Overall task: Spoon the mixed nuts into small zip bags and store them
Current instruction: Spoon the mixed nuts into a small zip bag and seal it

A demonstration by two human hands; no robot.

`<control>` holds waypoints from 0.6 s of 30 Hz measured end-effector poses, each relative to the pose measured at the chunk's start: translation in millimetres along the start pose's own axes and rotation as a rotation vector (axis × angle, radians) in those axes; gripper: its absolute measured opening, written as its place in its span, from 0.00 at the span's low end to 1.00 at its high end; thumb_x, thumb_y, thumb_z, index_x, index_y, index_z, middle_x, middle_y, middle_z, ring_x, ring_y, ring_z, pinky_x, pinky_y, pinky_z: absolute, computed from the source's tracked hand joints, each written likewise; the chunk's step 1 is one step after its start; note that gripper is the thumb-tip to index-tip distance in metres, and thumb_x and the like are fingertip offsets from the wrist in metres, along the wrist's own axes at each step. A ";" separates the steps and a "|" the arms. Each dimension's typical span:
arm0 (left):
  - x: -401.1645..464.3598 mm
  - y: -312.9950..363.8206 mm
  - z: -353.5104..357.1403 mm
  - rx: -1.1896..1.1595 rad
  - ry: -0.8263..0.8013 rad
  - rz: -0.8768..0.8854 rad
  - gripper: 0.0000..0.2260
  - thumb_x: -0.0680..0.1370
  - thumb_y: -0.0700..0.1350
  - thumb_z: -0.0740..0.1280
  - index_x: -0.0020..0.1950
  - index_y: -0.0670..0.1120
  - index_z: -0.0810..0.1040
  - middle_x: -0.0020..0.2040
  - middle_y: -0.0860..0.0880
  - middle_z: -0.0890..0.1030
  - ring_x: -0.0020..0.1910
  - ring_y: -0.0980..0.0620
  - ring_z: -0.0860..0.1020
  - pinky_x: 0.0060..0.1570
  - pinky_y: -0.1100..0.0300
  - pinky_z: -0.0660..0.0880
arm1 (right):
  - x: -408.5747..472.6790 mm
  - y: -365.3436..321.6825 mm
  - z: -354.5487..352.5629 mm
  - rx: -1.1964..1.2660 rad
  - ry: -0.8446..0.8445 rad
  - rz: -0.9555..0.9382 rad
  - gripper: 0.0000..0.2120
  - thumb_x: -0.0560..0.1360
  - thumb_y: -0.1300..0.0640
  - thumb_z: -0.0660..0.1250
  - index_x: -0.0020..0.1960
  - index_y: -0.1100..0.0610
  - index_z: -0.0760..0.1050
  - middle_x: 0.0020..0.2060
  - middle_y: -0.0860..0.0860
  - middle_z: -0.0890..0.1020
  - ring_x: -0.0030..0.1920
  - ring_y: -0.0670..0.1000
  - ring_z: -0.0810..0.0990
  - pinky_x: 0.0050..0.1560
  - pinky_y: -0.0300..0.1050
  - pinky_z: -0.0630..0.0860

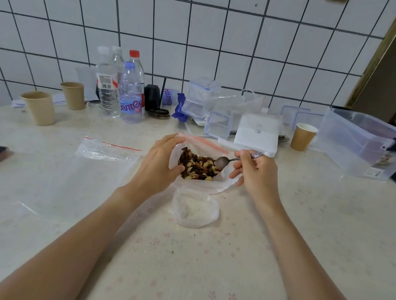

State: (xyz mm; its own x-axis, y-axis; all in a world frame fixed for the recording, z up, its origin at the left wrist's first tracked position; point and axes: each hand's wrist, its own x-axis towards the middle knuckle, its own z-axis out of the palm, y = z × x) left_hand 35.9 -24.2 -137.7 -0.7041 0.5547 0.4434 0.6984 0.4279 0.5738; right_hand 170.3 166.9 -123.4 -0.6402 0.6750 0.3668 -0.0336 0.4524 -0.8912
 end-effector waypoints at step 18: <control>-1.1 4.2 2.5 -0.082 0.009 -0.079 0.26 0.77 0.37 0.73 0.74 0.49 0.73 0.74 0.50 0.73 0.73 0.51 0.70 0.67 0.66 0.59 | 2.1 3.1 30.1 0.302 -0.171 0.397 0.13 0.84 0.54 0.64 0.52 0.64 0.80 0.37 0.56 0.88 0.30 0.57 0.85 0.21 0.41 0.72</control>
State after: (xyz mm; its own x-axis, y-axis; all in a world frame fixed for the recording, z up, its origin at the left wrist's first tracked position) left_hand 39.9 -21.2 -137.5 -0.7580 0.5148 0.4006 0.6281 0.4103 0.6612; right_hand 145.7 152.1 -133.4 -0.7638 0.6441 -0.0414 0.0339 -0.0240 -0.9991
